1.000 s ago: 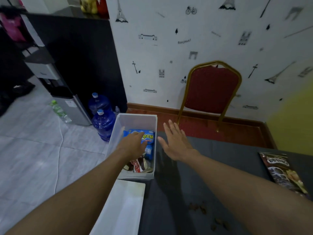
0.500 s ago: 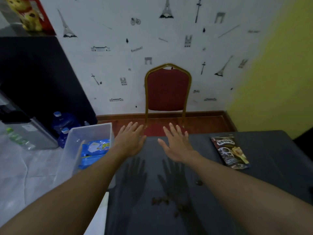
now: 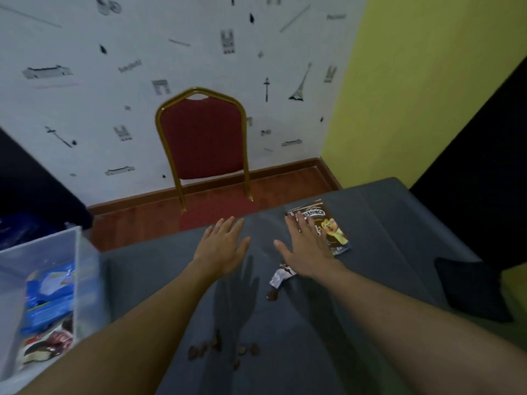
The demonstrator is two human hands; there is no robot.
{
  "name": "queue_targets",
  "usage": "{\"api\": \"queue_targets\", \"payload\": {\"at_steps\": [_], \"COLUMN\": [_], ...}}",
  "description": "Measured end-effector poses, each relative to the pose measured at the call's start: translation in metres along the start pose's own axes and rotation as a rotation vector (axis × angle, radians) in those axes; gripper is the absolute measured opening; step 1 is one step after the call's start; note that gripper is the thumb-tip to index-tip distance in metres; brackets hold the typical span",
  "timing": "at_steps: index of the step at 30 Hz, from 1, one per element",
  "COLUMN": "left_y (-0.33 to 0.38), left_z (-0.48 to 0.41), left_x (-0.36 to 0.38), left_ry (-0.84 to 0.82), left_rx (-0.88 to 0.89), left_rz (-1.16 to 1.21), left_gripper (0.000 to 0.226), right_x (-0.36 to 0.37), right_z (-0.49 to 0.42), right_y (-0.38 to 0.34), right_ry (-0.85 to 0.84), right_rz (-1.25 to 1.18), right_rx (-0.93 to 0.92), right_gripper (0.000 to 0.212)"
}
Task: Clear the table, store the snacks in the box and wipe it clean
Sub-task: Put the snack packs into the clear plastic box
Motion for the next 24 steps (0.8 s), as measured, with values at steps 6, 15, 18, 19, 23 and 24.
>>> {"api": "queue_targets", "payload": {"at_steps": [6, 15, 18, 19, 23, 24], "left_y": [0.015, 0.011, 0.000, -0.002, -0.008, -0.009], "left_z": [-0.030, -0.063, -0.061, -0.060, -0.063, -0.063], "left_x": [0.048, 0.118, 0.139, 0.143, 0.150, 0.151], "left_ry": [-0.069, -0.240, -0.282, -0.281, -0.296, -0.306], "left_rx": [-0.003, -0.098, -0.107, -0.101, -0.096, -0.097], "left_rz": [0.041, 0.009, -0.043, -0.055, -0.080, -0.085], "left_gripper": [0.063, 0.065, 0.069, 0.069, 0.068, 0.068], "right_x": [0.019, 0.046, 0.054, 0.057, 0.067, 0.068], "right_z": [-0.016, -0.051, -0.061, -0.064, -0.071, -0.073], "right_y": [0.056, 0.107, 0.113, 0.114, 0.115, 0.114], "right_ry": [0.002, -0.138, -0.186, -0.197, -0.245, -0.247], "right_rz": [0.039, 0.077, 0.020, -0.012, 0.002, 0.026], "right_rx": [0.120, 0.219, 0.243, 0.256, 0.280, 0.282], "right_gripper": [0.079, 0.096, 0.103, 0.105, 0.108, 0.106]}}
Point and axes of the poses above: each hand's wrist, its own z-axis away from the middle knuckle, its own x-axis out of the palm, y = z × x, the point moved 1 cm from there along -z, towards the middle knuckle, and after that the axes turned 7 degrees about z, right-handed, at the moved point
